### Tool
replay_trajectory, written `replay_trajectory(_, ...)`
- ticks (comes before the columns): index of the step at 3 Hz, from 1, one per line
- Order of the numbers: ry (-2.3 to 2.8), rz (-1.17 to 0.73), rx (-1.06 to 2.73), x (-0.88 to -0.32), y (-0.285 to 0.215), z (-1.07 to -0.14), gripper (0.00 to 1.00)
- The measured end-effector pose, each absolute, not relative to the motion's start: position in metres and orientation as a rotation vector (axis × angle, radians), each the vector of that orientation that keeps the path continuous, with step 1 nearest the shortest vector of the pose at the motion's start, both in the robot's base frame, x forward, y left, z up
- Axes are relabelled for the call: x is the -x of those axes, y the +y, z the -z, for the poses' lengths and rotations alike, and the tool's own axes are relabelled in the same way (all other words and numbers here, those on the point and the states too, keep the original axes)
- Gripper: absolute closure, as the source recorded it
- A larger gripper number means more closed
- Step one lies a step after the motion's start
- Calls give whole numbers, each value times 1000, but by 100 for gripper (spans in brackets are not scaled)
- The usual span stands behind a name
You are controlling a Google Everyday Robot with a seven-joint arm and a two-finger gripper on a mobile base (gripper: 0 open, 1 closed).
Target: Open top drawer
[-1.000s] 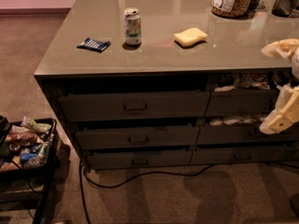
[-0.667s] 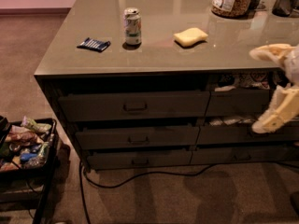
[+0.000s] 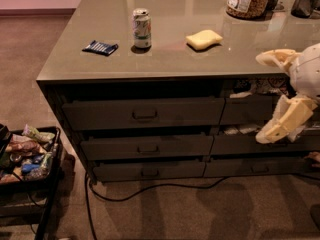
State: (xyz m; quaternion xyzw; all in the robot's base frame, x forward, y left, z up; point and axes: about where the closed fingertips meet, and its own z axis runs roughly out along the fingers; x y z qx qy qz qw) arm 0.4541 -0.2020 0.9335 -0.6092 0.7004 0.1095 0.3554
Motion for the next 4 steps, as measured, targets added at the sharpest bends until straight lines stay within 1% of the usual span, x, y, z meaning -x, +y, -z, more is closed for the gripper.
replay_trajectory(2,1725,-233,1525,-473,-175,-880,0)
replay_trajectory(3,1668,-175,1529,-482,-167,-857,0)
replay_trajectory(4,1661,-160,1530,-484,-166,-859,0)
